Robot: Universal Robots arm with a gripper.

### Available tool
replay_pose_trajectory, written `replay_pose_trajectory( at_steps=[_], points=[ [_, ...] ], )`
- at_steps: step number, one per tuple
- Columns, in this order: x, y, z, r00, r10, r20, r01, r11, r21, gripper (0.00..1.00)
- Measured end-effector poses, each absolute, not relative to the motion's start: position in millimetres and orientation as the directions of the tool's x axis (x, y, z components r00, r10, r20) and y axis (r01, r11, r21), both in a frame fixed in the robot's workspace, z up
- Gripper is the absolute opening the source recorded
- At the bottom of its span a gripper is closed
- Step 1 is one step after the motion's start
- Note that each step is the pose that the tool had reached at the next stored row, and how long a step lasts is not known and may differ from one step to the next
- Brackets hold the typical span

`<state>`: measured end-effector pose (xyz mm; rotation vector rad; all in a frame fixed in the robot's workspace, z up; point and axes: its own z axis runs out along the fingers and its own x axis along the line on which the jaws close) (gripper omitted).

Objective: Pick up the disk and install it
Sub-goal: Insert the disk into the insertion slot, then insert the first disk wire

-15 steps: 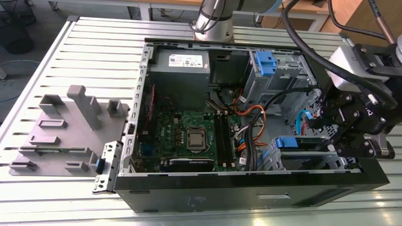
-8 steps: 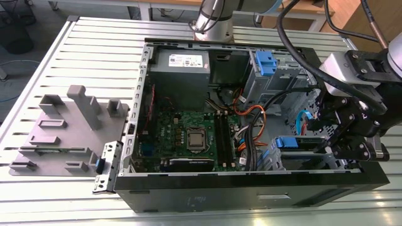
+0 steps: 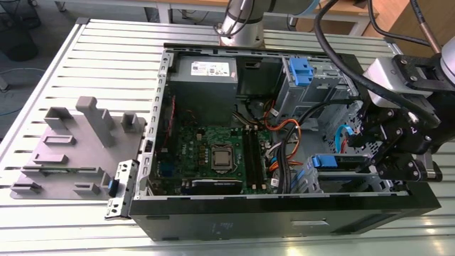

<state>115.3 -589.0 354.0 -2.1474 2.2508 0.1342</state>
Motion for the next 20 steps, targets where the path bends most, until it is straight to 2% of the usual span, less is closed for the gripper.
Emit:
replay_pose_trajectory(
  at_steps=[20],
  points=[
    [115.3, -589.0, 362.7, -0.049, -0.996, -0.08, -0.998, 0.045, 0.043, 0.49]
  ],
)
